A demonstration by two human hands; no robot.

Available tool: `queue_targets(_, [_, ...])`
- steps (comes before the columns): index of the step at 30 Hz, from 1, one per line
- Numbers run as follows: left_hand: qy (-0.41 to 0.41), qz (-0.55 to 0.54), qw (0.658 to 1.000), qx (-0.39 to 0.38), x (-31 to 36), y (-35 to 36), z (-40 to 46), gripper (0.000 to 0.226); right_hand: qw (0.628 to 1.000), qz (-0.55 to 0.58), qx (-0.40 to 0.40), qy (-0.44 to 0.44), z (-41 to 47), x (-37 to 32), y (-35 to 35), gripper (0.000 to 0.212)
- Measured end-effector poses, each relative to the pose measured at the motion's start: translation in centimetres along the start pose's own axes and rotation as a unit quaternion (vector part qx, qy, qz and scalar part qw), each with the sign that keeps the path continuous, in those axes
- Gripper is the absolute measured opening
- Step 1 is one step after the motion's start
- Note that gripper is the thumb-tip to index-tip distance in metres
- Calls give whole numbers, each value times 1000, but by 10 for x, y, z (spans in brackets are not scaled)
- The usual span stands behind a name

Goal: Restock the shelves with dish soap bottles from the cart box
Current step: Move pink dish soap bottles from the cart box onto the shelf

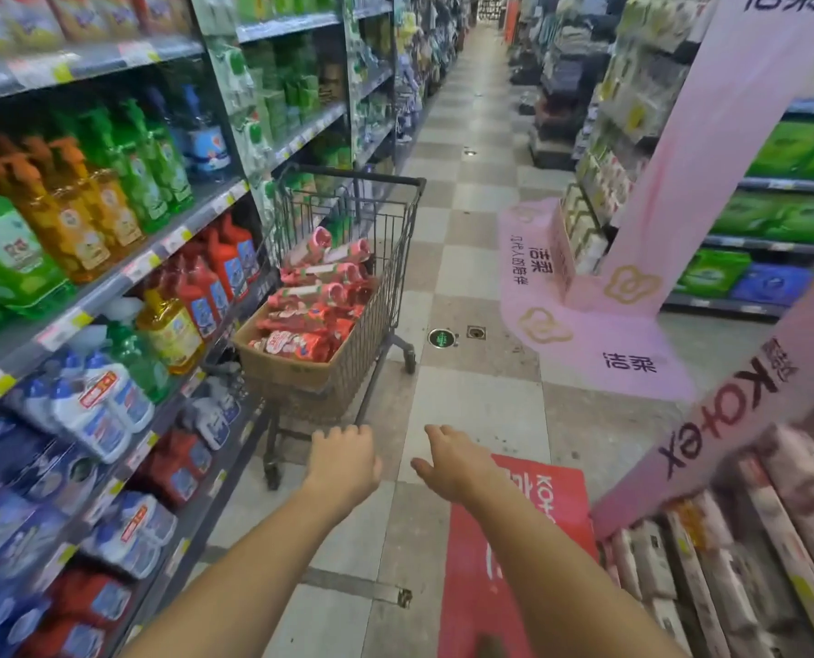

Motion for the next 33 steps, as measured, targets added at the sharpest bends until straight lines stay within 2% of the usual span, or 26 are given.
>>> queue_targets(6, [-25,7,1000,17,25,-32,123,39,999,-14,11,-38,121,53,-65,56])
queue_targets(13, [-97,-5,995,24,35,-74,243,36,996,-26,-15,-86,251,90,-133,56])
queue_targets(21, [-175,-35,984,-9,-6,-72,331,41,981,-62,-75,-169,367,60,-141,54])
queue_targets(27, [-211,34,977,-23,-51,-59,436,46,971,-82,-109,-194,473,32,-156,51])
queue_targets(33, [-236,-27,971,-36,-99,-69,533,42,967,-97,-104,-214,585,-17,-191,51])
Point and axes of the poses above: each hand's wrist, its own z-axis towards the middle knuckle, its own y-axis out of the palm, x = y × z, the point moved 1 cm from there along z, towards the middle knuckle, and after that the axes turned 1 degree about x, right-handed, at the moved point
